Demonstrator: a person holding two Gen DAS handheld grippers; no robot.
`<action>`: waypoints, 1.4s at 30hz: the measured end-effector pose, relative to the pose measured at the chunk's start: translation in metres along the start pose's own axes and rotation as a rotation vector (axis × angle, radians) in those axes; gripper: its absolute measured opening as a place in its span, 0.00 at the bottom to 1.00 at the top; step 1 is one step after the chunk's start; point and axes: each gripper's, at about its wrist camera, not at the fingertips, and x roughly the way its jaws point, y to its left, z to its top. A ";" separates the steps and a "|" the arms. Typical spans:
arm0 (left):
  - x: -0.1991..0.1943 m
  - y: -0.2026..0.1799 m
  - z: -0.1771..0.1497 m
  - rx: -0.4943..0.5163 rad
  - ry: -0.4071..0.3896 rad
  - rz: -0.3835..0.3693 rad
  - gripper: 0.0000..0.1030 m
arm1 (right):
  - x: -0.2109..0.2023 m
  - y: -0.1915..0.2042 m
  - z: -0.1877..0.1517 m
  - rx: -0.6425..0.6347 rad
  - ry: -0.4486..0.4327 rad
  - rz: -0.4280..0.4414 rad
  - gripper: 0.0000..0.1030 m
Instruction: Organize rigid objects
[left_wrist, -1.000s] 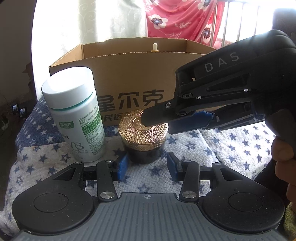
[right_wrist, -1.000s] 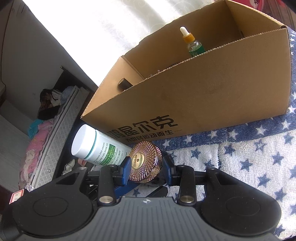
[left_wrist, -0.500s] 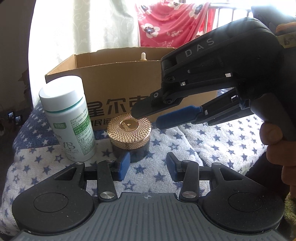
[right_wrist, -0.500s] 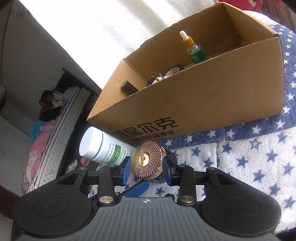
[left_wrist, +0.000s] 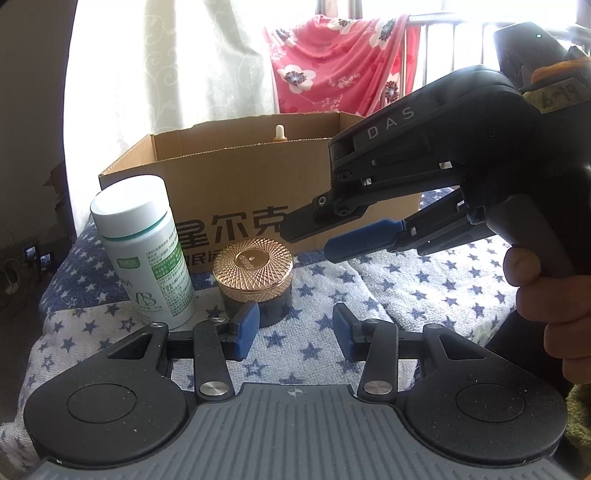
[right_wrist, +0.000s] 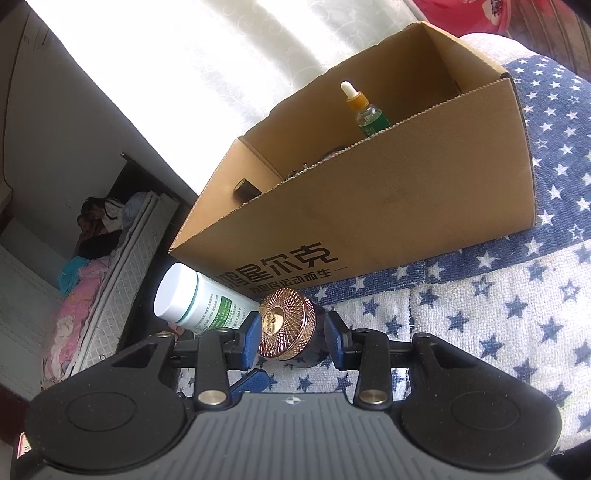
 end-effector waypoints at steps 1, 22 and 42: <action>0.000 0.000 -0.001 0.003 -0.001 0.002 0.42 | 0.000 -0.002 -0.001 0.004 -0.002 -0.001 0.39; 0.023 0.013 -0.007 -0.030 -0.041 0.093 0.51 | 0.024 -0.015 -0.006 0.034 0.006 0.039 0.43; 0.035 0.017 -0.002 -0.137 0.022 0.085 0.49 | 0.030 -0.011 -0.008 0.048 0.024 0.045 0.41</action>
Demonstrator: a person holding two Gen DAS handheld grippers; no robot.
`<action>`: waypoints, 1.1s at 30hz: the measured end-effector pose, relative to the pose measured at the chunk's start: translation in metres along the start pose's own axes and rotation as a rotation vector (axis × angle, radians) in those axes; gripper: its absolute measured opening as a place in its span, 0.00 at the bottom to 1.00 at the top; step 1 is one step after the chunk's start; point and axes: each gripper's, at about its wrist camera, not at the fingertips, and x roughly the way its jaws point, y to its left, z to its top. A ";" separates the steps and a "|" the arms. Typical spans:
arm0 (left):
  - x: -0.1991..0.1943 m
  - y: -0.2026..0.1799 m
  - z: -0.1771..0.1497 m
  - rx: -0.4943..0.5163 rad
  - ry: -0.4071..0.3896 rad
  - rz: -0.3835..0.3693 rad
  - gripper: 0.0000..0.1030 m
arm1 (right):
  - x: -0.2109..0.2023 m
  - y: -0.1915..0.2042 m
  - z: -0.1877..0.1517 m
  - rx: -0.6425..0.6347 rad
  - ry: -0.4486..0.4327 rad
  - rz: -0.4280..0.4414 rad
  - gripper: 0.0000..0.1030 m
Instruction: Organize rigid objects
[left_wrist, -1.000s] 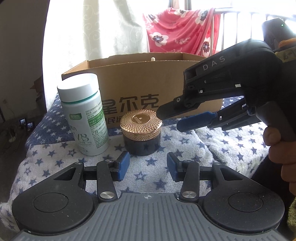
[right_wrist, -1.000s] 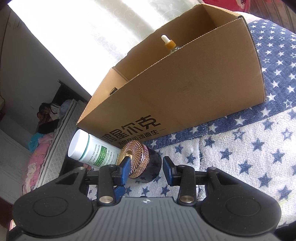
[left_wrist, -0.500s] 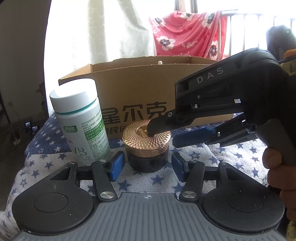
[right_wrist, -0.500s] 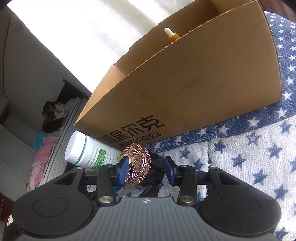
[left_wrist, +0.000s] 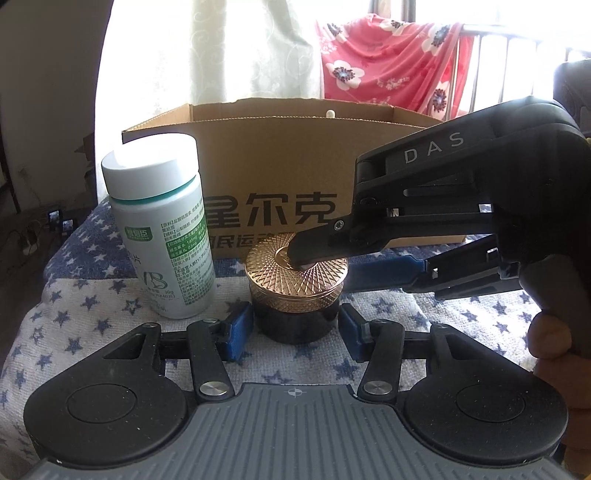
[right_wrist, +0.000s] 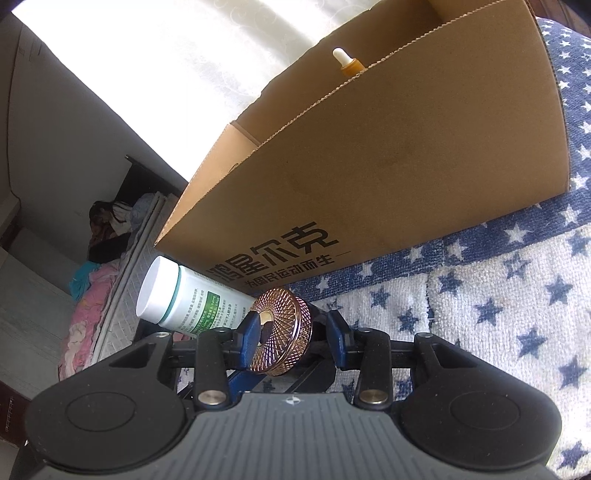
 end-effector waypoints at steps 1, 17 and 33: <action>0.000 -0.002 0.000 0.000 0.006 -0.010 0.49 | -0.004 0.000 -0.001 0.003 0.002 -0.009 0.41; 0.003 -0.007 -0.006 0.084 0.002 -0.067 0.53 | -0.022 -0.003 -0.010 0.030 0.006 -0.052 0.42; 0.015 -0.008 -0.003 0.076 -0.011 -0.068 0.53 | -0.021 -0.002 -0.009 0.033 0.017 -0.052 0.43</action>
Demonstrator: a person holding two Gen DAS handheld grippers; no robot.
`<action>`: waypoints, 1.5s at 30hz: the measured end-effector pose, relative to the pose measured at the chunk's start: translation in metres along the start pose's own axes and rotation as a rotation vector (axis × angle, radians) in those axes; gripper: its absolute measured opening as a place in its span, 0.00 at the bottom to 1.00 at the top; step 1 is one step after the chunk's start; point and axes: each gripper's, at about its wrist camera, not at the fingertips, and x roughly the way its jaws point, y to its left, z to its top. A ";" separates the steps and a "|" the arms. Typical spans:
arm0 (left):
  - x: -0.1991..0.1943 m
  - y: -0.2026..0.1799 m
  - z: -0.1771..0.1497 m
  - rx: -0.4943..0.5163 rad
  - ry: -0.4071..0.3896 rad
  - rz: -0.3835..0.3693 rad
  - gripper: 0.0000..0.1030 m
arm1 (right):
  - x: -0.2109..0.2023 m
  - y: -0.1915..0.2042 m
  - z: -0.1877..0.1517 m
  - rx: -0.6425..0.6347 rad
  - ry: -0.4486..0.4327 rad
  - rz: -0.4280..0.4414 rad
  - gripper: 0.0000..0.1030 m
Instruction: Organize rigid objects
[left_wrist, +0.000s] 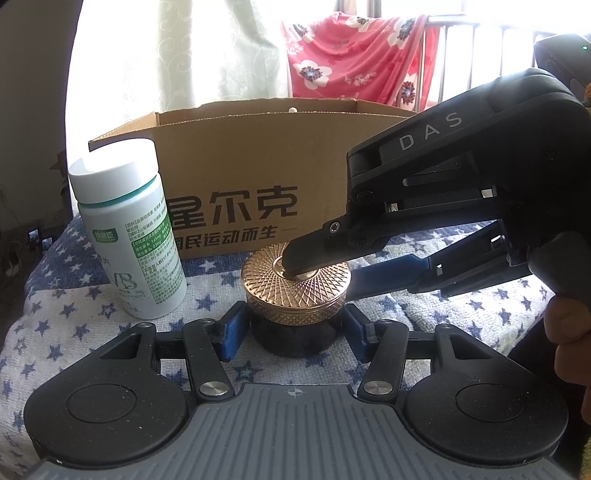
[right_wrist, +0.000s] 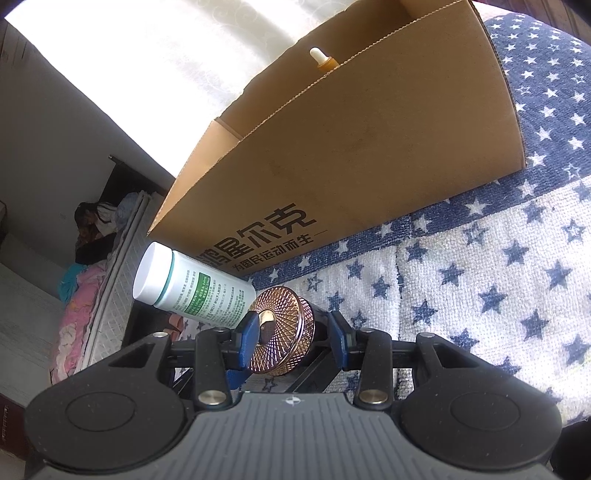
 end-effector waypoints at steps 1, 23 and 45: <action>0.000 0.000 0.001 -0.001 0.003 -0.005 0.53 | -0.001 0.001 0.000 -0.002 0.001 -0.005 0.43; -0.002 -0.009 0.000 0.027 0.026 -0.032 0.53 | -0.007 -0.006 0.002 0.014 0.001 -0.019 0.43; 0.007 -0.004 0.010 0.016 0.063 -0.024 0.53 | -0.008 -0.011 0.001 0.029 0.004 0.005 0.45</action>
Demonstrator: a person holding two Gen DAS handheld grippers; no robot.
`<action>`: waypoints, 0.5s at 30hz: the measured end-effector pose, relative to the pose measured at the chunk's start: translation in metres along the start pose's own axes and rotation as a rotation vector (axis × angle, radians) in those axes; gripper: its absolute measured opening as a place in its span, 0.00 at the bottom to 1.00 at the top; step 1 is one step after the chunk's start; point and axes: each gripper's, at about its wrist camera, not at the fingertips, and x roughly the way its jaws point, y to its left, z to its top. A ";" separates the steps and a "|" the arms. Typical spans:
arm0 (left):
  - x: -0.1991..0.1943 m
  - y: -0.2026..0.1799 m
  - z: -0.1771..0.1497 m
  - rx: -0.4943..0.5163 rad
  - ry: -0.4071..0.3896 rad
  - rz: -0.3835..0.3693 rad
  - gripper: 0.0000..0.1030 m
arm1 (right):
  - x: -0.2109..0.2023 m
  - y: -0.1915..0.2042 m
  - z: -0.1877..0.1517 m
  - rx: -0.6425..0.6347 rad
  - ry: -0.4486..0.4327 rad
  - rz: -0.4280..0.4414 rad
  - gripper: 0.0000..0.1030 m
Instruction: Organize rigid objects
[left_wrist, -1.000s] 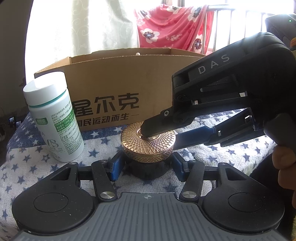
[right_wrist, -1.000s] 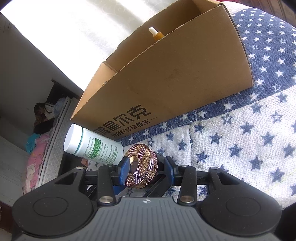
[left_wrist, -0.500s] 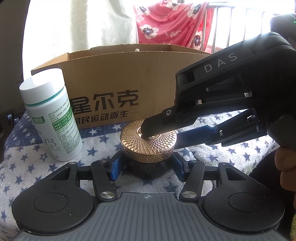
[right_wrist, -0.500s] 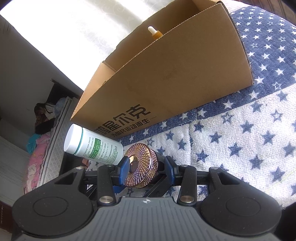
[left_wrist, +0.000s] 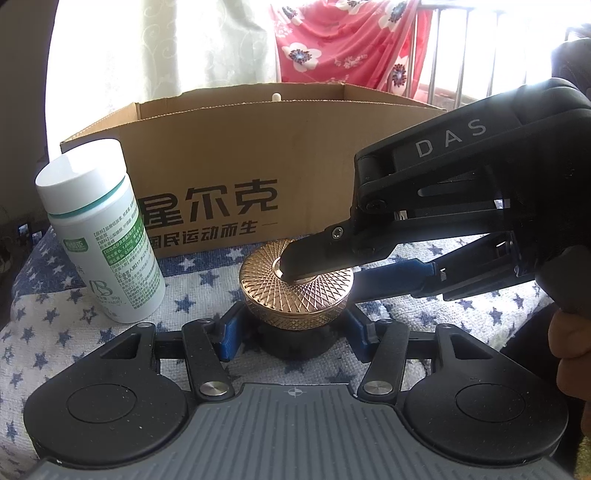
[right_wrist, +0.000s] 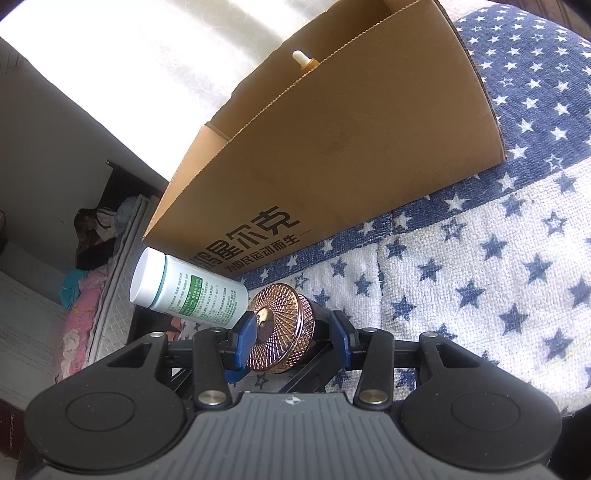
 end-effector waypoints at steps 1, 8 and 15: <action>0.000 0.000 0.001 -0.002 0.002 0.002 0.53 | 0.000 0.001 0.000 -0.003 -0.001 -0.001 0.46; -0.003 0.003 0.006 -0.014 0.018 0.010 0.53 | -0.001 0.004 -0.001 -0.012 -0.009 0.003 0.45; -0.011 0.002 0.005 -0.023 0.014 0.019 0.53 | -0.003 0.008 -0.002 -0.021 -0.012 0.013 0.45</action>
